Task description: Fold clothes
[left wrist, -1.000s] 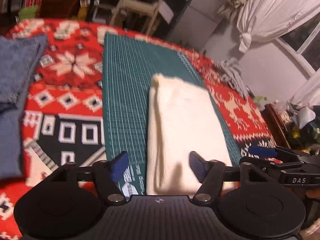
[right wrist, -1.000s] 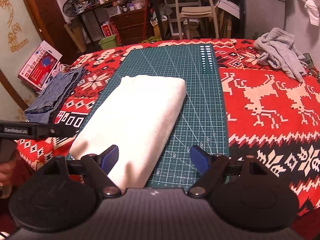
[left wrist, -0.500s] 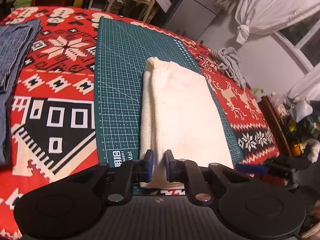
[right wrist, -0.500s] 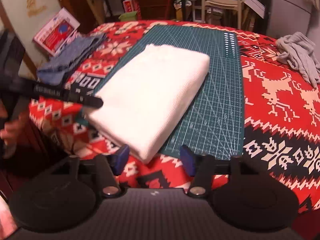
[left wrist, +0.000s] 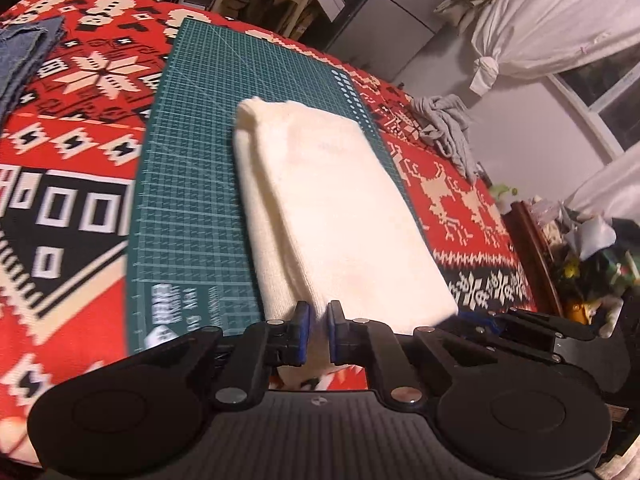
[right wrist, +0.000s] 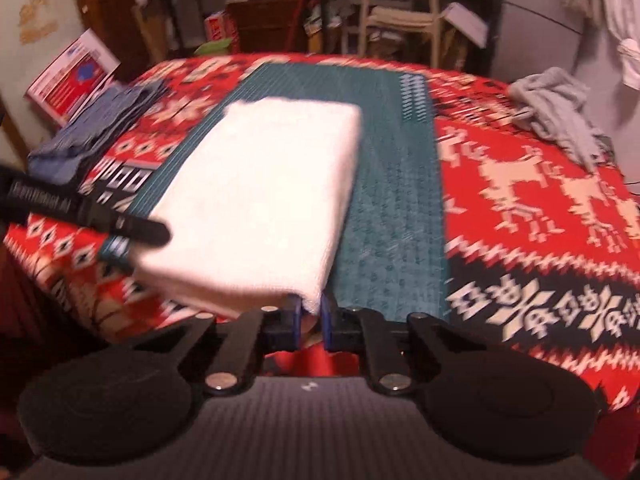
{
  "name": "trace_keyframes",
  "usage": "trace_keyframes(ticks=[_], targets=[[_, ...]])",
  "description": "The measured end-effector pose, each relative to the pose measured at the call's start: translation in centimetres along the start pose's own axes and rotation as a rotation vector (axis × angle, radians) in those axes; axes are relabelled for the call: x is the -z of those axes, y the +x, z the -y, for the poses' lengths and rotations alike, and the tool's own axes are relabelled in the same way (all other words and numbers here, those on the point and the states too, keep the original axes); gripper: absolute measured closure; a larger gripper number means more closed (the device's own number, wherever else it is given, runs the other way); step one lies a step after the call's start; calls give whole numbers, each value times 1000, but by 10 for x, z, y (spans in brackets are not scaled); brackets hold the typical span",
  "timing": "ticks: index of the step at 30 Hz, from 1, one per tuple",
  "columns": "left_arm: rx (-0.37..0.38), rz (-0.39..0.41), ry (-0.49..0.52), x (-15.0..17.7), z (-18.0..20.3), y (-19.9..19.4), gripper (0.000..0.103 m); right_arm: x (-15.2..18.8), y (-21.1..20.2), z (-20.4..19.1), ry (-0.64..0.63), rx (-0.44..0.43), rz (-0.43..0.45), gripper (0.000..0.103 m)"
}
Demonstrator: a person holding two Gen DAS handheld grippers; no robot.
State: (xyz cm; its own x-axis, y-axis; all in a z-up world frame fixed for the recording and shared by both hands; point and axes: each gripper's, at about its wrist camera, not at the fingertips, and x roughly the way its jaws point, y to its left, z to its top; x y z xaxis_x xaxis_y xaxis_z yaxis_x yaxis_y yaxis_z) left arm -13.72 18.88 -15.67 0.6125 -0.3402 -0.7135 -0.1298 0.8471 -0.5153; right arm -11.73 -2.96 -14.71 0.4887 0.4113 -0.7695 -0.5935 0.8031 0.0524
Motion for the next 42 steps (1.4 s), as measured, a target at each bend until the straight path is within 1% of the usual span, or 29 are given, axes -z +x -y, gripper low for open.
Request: trace_keyframes(ticks=[2,4,6,8,11,15,19,21,24,26,31,35,36,39,40,42], targets=[[-13,8,9,0,7,4,94,-4,2,7,-13,28,16,92],[-21,14,16,1,8,3,94,-6,3,9,-48,35,6,92],[-17,16,0,4,4,1,94,-3,-1,10,-61,16,3,94],[-12,17,-25,5,-1,-2,94,2,-3,12,-48,1,3,100],[-16,21,-35,6,-3,-4,94,8,-5,13,-15,-26,6,101],[-14,18,-47,6,-4,-6,93,12,-13,13,-10,-50,-2,103],[-22,15,-43,8,-2,-7,92,8,-27,25,56,-69,24,101],[-26,16,-41,9,-1,-8,92,2,-31,33,110,-75,54,96],[-38,20,-28,13,1,-9,92,-7,-27,41,178,-98,75,95],[-47,20,-15,15,3,-9,92,-11,-23,37,168,-105,81,94],[-47,20,-12,17,2,-9,91,-17,-8,8,96,-170,70,94],[-48,19,-12,16,1,-10,90,-13,7,-20,14,-184,6,94],[-43,18,-17,17,1,-11,90,-10,9,-26,0,-202,-13,94],[-17,10,-56,18,-5,-13,90,2,2,-33,-11,-233,-23,93],[-6,8,-76,18,-8,-13,90,5,0,-31,6,-239,-26,92],[19,7,-116,18,-14,-14,91,9,-3,-23,85,-275,-23,91]])
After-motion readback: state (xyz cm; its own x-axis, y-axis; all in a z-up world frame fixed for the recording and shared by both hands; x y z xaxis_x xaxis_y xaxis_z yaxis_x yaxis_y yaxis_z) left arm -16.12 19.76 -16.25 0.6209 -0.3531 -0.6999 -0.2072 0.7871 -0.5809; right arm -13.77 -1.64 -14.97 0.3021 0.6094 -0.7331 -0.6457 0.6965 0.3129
